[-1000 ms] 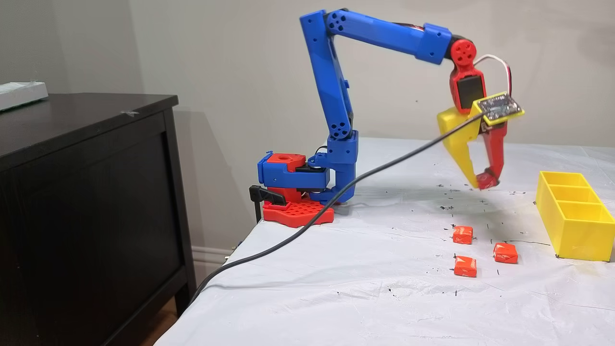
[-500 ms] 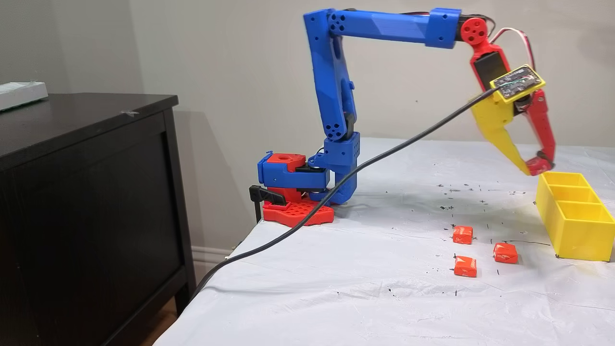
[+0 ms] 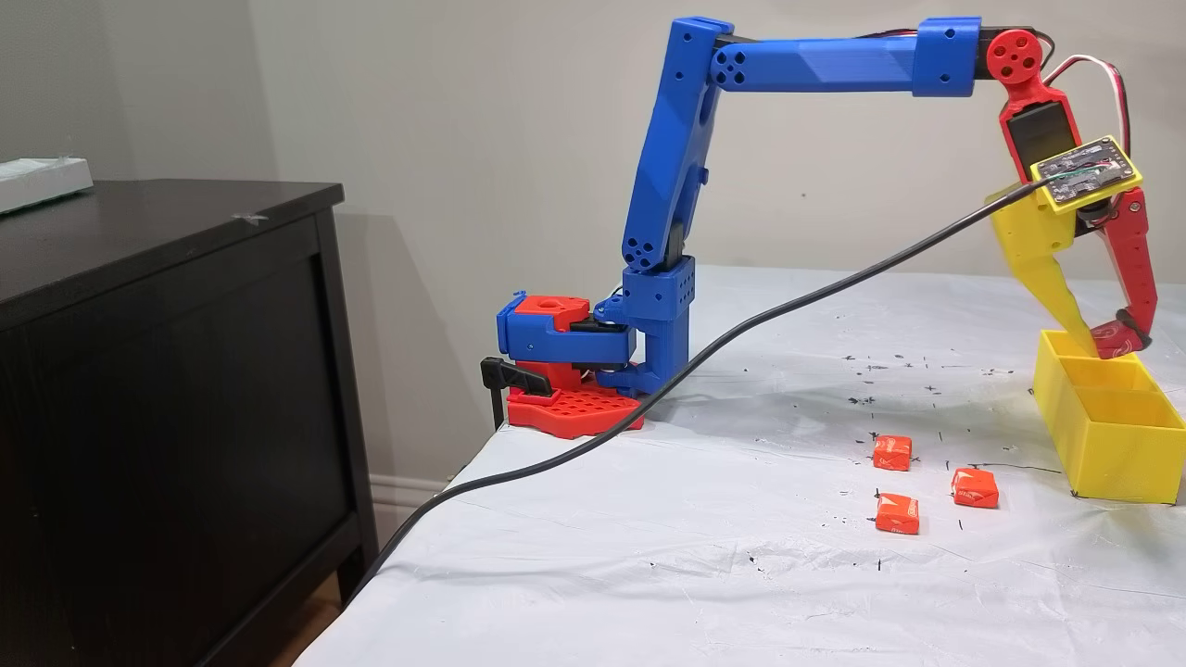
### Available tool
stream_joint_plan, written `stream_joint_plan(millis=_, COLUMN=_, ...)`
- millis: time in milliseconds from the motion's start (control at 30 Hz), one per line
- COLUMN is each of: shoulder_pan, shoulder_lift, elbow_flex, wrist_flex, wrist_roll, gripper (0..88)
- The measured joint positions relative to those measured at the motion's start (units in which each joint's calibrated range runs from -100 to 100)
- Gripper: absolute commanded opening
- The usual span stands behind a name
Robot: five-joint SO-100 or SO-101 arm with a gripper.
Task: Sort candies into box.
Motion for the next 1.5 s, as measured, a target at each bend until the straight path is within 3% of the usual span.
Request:
stream_joint_plan(millis=467, shoulder_pan=0.0, shoulder_lift=5.3, elbow_flex=-4.7, wrist_flex=1.7, wrist_roll=-1.7, gripper=0.2)
stream_joint_plan(millis=867, shoulder_pan=-1.9, shoulder_lift=8.9, elbow_flex=-6.6, wrist_flex=3.6, wrist_roll=-2.8, gripper=27.6)
stream_joint_plan(millis=1067, shoulder_pan=-1.9, shoulder_lift=8.9, elbow_flex=-6.7, wrist_flex=3.7, wrist_roll=-2.8, gripper=31.1)
stream_joint_plan(millis=1233, shoulder_pan=-1.9, shoulder_lift=8.9, elbow_flex=-6.7, wrist_flex=3.7, wrist_roll=-2.8, gripper=26.7)
stream_joint_plan(millis=1367, shoulder_pan=-1.8, shoulder_lift=8.9, elbow_flex=-6.7, wrist_flex=3.7, wrist_roll=-2.6, gripper=12.9)
stream_joint_plan(millis=1433, shoulder_pan=-1.8, shoulder_lift=8.6, elbow_flex=-6.7, wrist_flex=3.7, wrist_roll=-2.3, gripper=1.0)
stream_joint_plan(millis=1500, shoulder_pan=-1.8, shoulder_lift=8.0, elbow_flex=-6.7, wrist_flex=3.7, wrist_roll=-2.1, gripper=0.2)
